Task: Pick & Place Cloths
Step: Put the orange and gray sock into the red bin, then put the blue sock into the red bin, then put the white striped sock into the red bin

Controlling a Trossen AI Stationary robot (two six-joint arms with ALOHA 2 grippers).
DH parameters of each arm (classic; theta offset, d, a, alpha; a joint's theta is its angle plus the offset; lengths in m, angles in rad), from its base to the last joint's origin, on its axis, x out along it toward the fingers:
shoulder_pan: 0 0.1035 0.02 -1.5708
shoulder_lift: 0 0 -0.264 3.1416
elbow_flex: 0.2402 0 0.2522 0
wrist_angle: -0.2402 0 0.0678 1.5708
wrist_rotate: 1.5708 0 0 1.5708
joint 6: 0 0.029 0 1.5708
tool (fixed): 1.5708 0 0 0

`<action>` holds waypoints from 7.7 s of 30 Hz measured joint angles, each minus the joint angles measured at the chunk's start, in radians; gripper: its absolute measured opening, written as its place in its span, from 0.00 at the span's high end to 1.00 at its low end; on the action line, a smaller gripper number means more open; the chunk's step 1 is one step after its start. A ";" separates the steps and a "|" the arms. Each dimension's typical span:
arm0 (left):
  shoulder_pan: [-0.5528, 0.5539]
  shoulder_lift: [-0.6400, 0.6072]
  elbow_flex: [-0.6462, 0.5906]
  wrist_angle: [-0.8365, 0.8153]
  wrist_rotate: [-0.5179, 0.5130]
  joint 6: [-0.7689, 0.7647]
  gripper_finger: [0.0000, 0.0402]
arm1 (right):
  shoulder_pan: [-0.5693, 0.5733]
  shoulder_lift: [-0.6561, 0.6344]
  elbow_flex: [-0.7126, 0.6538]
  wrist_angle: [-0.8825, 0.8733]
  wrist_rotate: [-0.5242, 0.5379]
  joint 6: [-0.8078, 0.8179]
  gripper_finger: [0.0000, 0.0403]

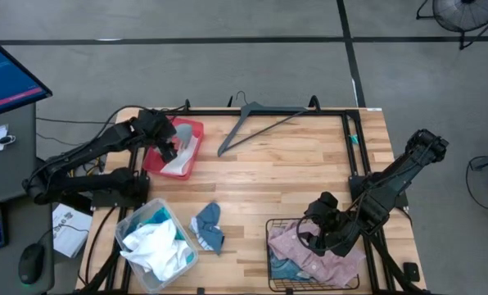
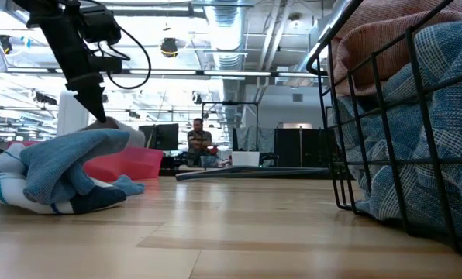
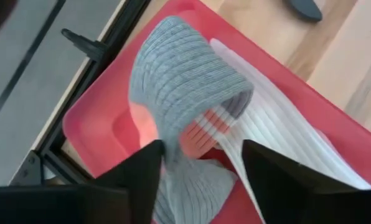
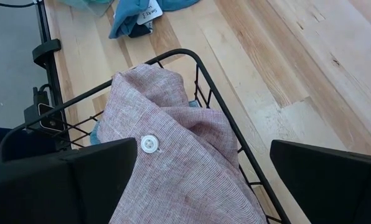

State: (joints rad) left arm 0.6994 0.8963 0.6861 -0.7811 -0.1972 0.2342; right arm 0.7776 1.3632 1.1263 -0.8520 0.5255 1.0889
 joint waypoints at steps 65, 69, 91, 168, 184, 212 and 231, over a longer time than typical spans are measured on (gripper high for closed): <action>-0.913 0.973 0.455 0.170 0.658 -0.026 0.29 | 0.001 0.000 0.000 0.019 0.000 -0.023 0.10; -0.923 0.991 0.455 0.154 0.640 -0.006 0.32 | 0.001 0.000 0.000 0.019 0.000 -0.023 0.10; -0.840 0.991 0.466 0.115 0.314 0.024 1.00 | 0.001 0.000 0.000 0.019 0.000 -0.025 0.10; -0.187 -0.039 0.036 -0.032 -0.084 -0.346 0.59 | 0.001 0.000 0.000 0.023 0.026 -0.042 0.10; -0.556 0.151 0.056 0.582 0.245 -0.265 0.41 | 0.000 0.000 0.000 0.026 0.026 -0.042 0.10; -0.732 0.692 0.055 0.650 0.108 -0.309 0.93 | 0.000 0.000 0.000 0.023 0.026 -0.042 0.10; -0.538 -0.078 0.068 0.499 -0.612 -0.245 1.00 | 0.000 0.000 0.000 0.022 0.025 -0.042 0.10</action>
State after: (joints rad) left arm 0.1618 0.8183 0.7539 -0.2825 -0.8087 -0.0113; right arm 0.7773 1.3631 1.1259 -0.8305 0.5507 1.0470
